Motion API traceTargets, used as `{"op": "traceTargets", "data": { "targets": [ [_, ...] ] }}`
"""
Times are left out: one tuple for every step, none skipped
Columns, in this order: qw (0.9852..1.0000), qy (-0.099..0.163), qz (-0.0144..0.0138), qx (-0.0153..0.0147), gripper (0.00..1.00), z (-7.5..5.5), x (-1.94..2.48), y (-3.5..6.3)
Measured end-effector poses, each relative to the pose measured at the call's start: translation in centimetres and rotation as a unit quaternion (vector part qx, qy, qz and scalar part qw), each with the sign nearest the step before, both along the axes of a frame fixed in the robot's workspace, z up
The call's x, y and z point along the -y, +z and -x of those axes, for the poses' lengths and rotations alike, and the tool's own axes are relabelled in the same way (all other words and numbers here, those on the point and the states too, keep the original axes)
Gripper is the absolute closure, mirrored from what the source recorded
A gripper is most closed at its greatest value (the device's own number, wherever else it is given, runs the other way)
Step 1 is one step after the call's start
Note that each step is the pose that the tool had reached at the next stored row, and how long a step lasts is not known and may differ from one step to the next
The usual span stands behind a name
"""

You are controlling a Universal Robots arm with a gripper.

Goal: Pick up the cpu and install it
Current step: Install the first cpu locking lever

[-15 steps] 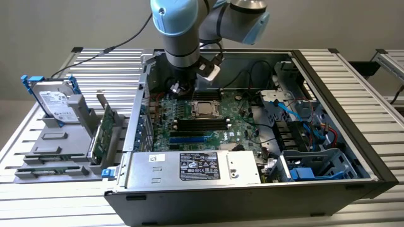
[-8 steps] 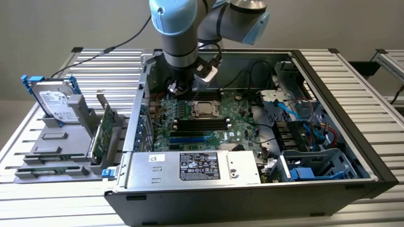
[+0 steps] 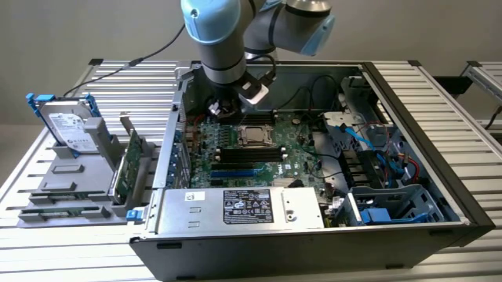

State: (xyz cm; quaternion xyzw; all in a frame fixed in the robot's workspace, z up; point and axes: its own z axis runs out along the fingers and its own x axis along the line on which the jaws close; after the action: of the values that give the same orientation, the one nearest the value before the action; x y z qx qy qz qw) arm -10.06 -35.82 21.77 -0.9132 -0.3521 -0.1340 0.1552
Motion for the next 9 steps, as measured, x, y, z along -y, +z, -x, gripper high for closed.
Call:
{"op": "traceTargets", "data": {
  "targets": [
    [1.0, -0.009, 0.0, 0.0, 0.89, 0.0, 0.0, 0.0],
    [0.9998, -0.018, 0.0, 0.0, 0.89, 0.0, 0.0, 0.0],
    [0.9997, -0.026, 0.0, -0.0001, 0.89, 0.0, 0.0, 0.0],
    [0.9995, -0.033, 0.0001, -0.0004, 0.89, 0.0, 0.0, 0.0],
    [0.9992, -0.04, 0.0002, -0.0011, 0.89, 0.0, 0.01, 0.01],
    [0.9989, -0.046, 0.0002, -0.0023, 0.89, 0.0, 0.01, 0.01],
    [0.9986, -0.052, 0.0002, -0.004, 0.89, 0.0, 0.0, 0.01],
    [0.9983, -0.058, 0.0003, -0.006, 0.89, -0.01, 0.0, 0.0],
    [0.9979, -0.064, 0.0004, -0.0084, 0.89, 0.0, 0.01, 0.01]
  ]
}}
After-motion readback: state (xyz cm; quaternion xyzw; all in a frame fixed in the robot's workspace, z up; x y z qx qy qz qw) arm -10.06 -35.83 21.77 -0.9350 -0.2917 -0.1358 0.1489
